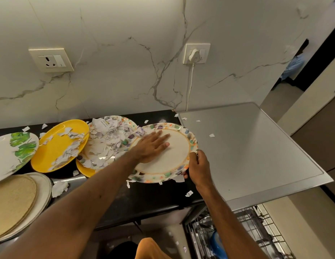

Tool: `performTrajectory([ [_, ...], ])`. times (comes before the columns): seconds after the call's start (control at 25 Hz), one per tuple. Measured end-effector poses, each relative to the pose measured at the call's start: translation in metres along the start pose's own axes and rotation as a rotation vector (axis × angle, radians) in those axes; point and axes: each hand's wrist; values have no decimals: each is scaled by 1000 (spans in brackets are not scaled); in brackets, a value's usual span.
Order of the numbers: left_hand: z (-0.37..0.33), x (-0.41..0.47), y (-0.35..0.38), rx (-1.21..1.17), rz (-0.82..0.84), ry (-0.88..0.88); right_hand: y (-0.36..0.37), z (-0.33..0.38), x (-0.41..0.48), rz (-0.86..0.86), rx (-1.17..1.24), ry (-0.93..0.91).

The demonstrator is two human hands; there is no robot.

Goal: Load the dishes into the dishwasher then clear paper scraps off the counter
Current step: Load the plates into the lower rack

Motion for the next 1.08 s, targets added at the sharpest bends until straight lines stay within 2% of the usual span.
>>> performTrajectory([
  [0.2,61,-18,-18,221,-145,-193,-12,-4,-3,36,17,-27],
  [0.36,91,-31,-22,-10,-282,-721,-16,-11,2,-37,26,-11],
  [0.4,92,-31,-22,-62,-308,-736,-17,-12,3,-53,30,-7],
  [0.48,82,-24,-22,-237,-346,-554,-15,-15,8,-86,34,-4],
  [0.56,62,-18,-21,-451,-216,-301,-12,-17,13,-127,26,0],
  [0.6,56,-17,-19,-494,-131,-234,-12,-17,16,-137,11,-6],
  [0.64,54,-16,-17,-499,-85,-226,-12,-18,18,-139,4,-16],
  [0.76,66,-15,-10,-462,-169,-523,-15,-22,19,-135,-21,-36],
  [0.84,64,-15,-8,-508,-202,-607,-15,-30,17,-147,-17,-33],
  [0.96,44,-16,-15,-963,-246,-541,-13,-47,16,-190,110,40],
  [1.0,36,-17,-19,-1051,-256,-512,-14,-52,16,-206,152,67],
  [1.08,24,-15,-26,-1071,-262,-442,-22,-61,15,-237,210,104],
])
Point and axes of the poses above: each hand's wrist, its own x-axis towards the middle knuckle, its own y-axis out of the palm, z = x × y, and after that the axes turned 4 degrees about -y, right-handed
